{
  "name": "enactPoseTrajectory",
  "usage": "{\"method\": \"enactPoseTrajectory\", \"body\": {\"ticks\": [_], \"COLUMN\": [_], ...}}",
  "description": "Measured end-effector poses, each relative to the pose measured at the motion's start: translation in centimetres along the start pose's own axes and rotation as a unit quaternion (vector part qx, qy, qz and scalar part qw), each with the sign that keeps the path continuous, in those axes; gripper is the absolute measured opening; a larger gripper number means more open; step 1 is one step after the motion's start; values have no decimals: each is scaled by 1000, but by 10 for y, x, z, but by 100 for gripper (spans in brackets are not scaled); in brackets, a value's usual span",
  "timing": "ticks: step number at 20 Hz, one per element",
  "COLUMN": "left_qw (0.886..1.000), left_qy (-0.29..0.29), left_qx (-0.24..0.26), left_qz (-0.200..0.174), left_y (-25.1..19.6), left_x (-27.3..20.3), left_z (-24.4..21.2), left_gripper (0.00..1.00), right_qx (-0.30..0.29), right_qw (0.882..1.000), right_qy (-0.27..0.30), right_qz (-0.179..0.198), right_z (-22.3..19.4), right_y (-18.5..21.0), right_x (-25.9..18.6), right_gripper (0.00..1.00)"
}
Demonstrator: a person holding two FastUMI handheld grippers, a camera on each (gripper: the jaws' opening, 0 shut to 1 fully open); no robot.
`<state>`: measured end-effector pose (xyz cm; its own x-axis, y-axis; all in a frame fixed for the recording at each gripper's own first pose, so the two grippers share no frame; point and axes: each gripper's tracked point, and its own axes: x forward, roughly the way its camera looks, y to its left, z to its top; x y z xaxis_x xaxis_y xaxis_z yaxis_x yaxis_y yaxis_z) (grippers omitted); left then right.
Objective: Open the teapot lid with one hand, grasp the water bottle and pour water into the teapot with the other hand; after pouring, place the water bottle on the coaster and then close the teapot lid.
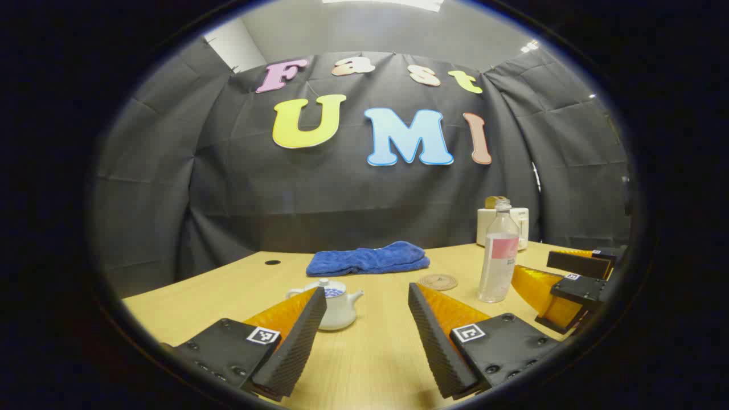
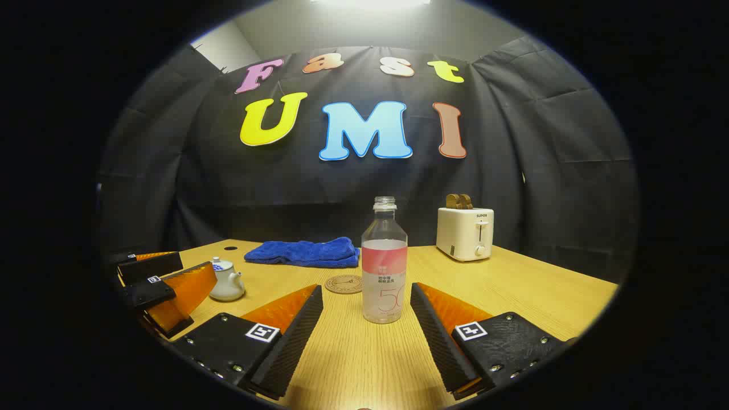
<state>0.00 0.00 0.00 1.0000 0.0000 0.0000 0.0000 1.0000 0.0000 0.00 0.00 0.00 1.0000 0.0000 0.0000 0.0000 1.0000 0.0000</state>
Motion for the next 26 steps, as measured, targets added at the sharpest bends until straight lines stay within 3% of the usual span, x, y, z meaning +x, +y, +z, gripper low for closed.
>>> {"method": "enactPoseTrajectory", "body": {"ticks": [14,19,26], "left_qw": [1000,1000,999], "left_qy": [0,2,35], "left_qx": [0,0,-16], "left_qz": [2,-13,1], "left_y": [0,-2,18], "left_x": [0,2,19], "left_z": [0,1,-3], "left_gripper": [96,96,96], "right_qx": [1,1,29], "right_qw": [1000,1000,999], "right_qy": [2,3,19], "right_qz": [1,7,13], "right_z": [0,0,-1], "right_y": [0,1,-3], "right_x": [0,1,6], "right_gripper": [96,96,96]}}
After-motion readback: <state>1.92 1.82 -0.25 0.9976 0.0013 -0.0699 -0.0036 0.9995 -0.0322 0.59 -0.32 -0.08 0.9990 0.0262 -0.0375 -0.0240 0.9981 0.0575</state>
